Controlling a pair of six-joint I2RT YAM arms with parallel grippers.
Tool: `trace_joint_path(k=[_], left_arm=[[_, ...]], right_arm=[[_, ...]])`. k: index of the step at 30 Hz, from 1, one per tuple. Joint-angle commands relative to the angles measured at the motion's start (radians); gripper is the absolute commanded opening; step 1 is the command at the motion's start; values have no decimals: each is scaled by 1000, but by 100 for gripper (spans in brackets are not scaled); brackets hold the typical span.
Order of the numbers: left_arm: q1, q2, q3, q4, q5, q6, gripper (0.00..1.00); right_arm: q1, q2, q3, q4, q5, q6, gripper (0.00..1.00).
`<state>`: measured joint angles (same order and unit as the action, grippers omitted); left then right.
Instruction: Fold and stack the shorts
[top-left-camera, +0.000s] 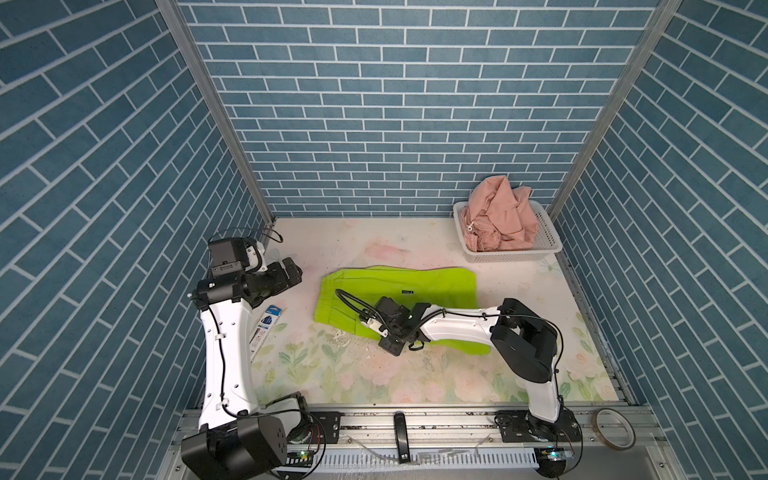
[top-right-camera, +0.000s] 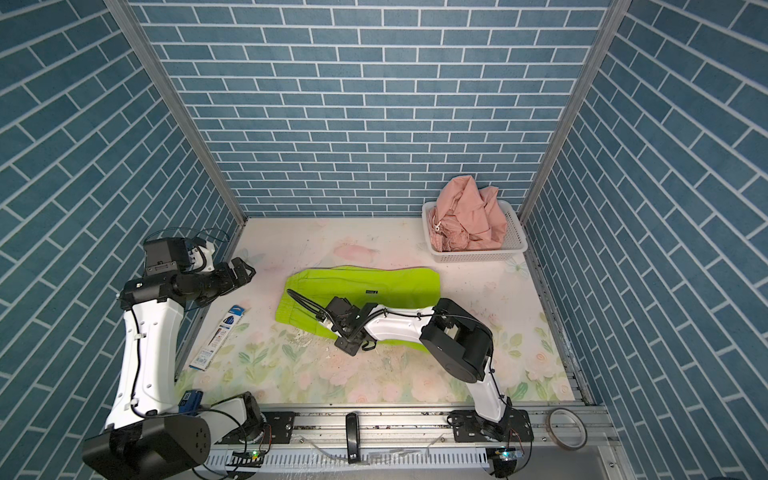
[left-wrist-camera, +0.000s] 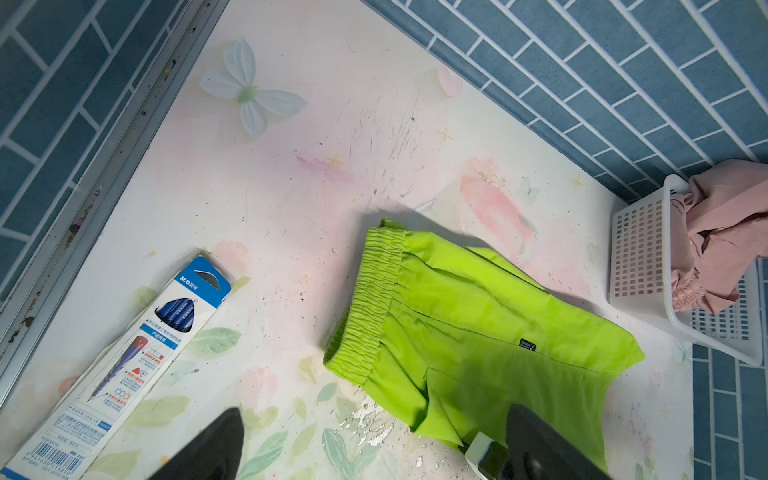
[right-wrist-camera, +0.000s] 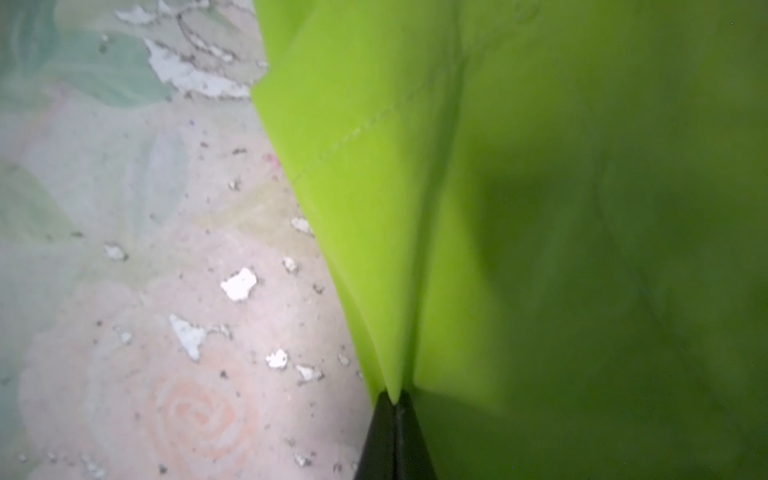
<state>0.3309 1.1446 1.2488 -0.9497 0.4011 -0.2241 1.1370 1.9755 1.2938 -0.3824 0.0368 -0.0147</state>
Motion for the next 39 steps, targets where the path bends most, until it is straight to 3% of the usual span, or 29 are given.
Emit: trace_joint_path(k=[1, 10, 12, 16, 26, 32, 39], left_arm=[[5, -5, -14, -20, 6, 21, 100], [6, 4, -3, -38, -18, 48, 100], [6, 7, -5, -34, -25, 51, 100], [8, 22, -9, -11, -23, 54, 100], [101, 93, -2, 29, 76, 49, 100], [109, 92, -30, 50, 96, 37, 100], [112, 64, -71, 45, 94, 39, 100]], right_arm=[[1, -60, -77, -90, 17, 39, 0], [-51, -297, -268, -219, 7, 145, 2], [-50, -337, -281, -185, -14, 144, 36], [-5, -328, -225, -107, -32, 86, 54], [190, -43, 38, 97, 133, -142, 68], [231, 90, 149, 97, 207, -231, 71], [233, 145, 185, 121, 313, -257, 71]])
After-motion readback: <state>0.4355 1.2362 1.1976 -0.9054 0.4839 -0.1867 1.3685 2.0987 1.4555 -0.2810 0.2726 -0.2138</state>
